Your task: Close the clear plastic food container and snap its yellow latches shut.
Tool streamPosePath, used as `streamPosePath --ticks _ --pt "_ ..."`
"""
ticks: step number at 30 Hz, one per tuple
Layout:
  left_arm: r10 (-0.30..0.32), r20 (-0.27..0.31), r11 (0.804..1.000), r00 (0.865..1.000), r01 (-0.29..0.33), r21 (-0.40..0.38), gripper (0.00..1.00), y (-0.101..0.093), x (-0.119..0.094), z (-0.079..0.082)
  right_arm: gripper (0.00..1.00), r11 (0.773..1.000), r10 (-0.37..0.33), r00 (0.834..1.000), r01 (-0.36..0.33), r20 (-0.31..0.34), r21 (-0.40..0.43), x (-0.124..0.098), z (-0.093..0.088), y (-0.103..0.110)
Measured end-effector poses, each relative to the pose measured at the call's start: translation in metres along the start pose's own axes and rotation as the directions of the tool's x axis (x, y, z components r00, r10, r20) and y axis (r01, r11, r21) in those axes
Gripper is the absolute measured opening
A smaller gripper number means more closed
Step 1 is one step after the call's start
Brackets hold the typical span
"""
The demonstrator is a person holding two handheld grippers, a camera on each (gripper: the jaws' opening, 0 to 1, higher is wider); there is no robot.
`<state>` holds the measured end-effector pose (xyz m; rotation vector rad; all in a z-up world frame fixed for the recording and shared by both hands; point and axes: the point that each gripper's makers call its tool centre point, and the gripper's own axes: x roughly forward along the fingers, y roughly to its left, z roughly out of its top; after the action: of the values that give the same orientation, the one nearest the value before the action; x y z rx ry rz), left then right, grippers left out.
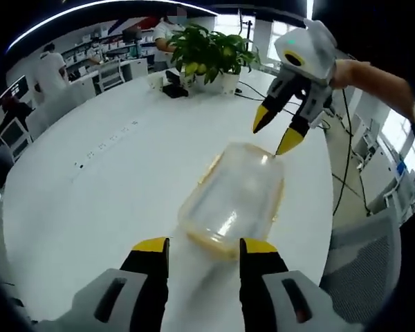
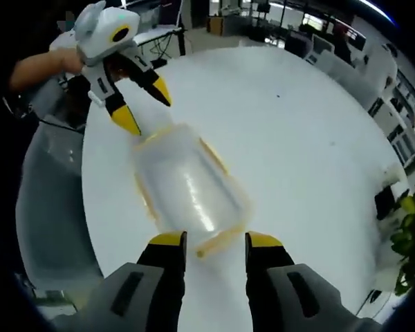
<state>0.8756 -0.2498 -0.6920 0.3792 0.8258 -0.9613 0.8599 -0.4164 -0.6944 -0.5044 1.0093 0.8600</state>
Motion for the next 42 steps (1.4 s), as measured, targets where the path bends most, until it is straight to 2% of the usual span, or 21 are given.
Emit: streamPosePath --ticks 5,10,13,15,22,24,27,28,33,38,42 --pt "0.016 -0.01 0.999 1.0 -0.016 -0.035 0.33 -0.002 0.005 -0.007 0.3 0.999 -0.003 1.0 0.002 0.007 0.046 0.005 -0.003 0.001" --pt "0.031 0.008 0.99 1.0 -0.029 -0.14 0.33 0.0 0.007 -0.008 0.3 0.993 -0.007 1.0 0.004 0.024 0.119 0.011 -0.006 0.001" --pt "0.029 0.016 0.979 0.999 -0.025 -0.202 0.33 -0.002 0.009 -0.009 0.3 0.976 0.001 0.999 -0.01 0.041 0.215 0.014 -0.006 0.001" --pt "0.017 0.021 0.973 1.0 -0.012 -0.231 0.33 -0.004 0.01 -0.009 0.3 0.97 -0.005 0.998 -0.01 0.061 0.242 0.015 -0.004 -0.001" --pt "-0.005 0.006 0.968 1.0 0.006 -0.25 0.32 -0.012 0.018 -0.015 0.31 0.956 0.002 0.999 -0.015 0.045 0.294 0.021 -0.009 0.001" --pt "-0.017 -0.002 0.966 1.0 0.015 -0.257 0.31 -0.015 0.02 -0.016 0.31 0.942 0.015 0.998 -0.032 0.053 0.336 0.021 -0.008 0.002" --pt "-0.018 -0.007 0.968 1.0 0.016 -0.249 0.31 -0.016 0.022 -0.016 0.32 0.943 0.011 0.998 -0.029 0.054 0.331 0.021 -0.008 0.003" --pt "-0.024 -0.004 0.963 1.0 0.022 -0.267 0.31 -0.017 0.023 -0.015 0.32 0.943 0.015 0.998 -0.032 0.054 0.331 0.021 -0.007 0.003" --pt "-0.04 0.004 0.956 0.999 0.039 -0.289 0.31 -0.02 0.027 -0.013 0.35 0.933 0.025 0.998 -0.043 0.055 0.358 0.024 -0.007 0.004" --pt "-0.037 0.004 0.953 0.999 0.037 -0.302 0.32 -0.021 0.027 -0.012 0.35 0.93 0.029 0.998 -0.049 0.059 0.365 0.024 -0.007 0.004" --pt "-0.032 0.002 0.946 0.999 0.031 -0.324 0.34 -0.022 0.029 -0.013 0.37 0.918 0.032 0.997 -0.058 0.073 0.393 0.026 -0.007 0.004"
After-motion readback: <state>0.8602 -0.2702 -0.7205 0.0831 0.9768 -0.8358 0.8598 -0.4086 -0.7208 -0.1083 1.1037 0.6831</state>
